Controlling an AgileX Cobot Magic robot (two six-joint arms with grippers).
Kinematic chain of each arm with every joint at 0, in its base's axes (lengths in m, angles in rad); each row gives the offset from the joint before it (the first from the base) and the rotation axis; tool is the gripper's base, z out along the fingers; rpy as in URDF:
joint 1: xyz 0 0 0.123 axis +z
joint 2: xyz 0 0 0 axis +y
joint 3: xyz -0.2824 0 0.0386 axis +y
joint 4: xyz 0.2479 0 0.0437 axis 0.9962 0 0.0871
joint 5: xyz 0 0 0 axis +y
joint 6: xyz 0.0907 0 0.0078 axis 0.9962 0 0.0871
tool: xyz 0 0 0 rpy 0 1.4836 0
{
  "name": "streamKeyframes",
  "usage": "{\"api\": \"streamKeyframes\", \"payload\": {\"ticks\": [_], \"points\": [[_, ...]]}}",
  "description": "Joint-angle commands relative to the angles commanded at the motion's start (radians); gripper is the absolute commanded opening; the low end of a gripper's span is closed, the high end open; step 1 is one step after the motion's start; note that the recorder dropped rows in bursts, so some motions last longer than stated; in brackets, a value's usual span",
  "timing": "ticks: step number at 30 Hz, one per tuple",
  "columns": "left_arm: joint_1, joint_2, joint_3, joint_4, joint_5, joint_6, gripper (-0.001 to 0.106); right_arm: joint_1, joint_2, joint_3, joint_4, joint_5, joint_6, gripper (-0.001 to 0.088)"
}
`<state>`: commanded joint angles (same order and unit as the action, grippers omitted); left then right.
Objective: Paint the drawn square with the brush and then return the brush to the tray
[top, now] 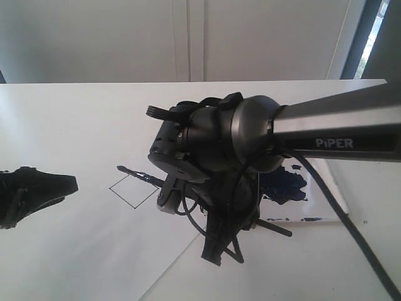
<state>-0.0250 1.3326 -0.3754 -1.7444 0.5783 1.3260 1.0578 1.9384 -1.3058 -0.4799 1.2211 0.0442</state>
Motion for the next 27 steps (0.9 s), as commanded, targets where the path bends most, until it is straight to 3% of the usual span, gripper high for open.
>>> {"api": "streamKeyframes", "payload": {"ticks": [6, 14, 18, 22, 24, 26, 27], "points": [[-0.134, 0.129, -0.067, 0.000, -0.144, -0.050, 0.048, 0.000, 0.018, 0.002, 0.000, 0.000, 0.000, 0.0000], [-0.151, 0.202, -0.109, 0.004, -0.271, -0.073, 0.048, 0.000, 0.018, 0.002, 0.000, 0.000, -0.011, 0.0000], [-0.151, 0.210, -0.139, 0.107, -0.332, -0.133, 0.048, 0.000, 0.018, 0.002, 0.000, 0.000, -0.020, 0.0000], [-0.151, 0.210, -0.206, 0.335, -0.342, -0.318, 0.048, 0.000, 0.018, 0.002, 0.000, 0.000, -0.038, 0.0000], [-0.151, 0.210, -0.243, 0.518, -0.342, -0.473, 0.048, 0.000, 0.018, 0.002, 0.000, 0.000, -0.038, 0.0000], [-0.151, 0.210, -0.275, 0.841, -0.339, -0.726, 0.048, 0.000, 0.018, 0.002, 0.000, 0.000, -0.038, 0.0000], [-0.151, 0.210, -0.280, 0.936, -0.339, -0.815, 0.048, 0.000, 0.018, 0.002, 0.000, 0.000, -0.038, 0.0000]]}}
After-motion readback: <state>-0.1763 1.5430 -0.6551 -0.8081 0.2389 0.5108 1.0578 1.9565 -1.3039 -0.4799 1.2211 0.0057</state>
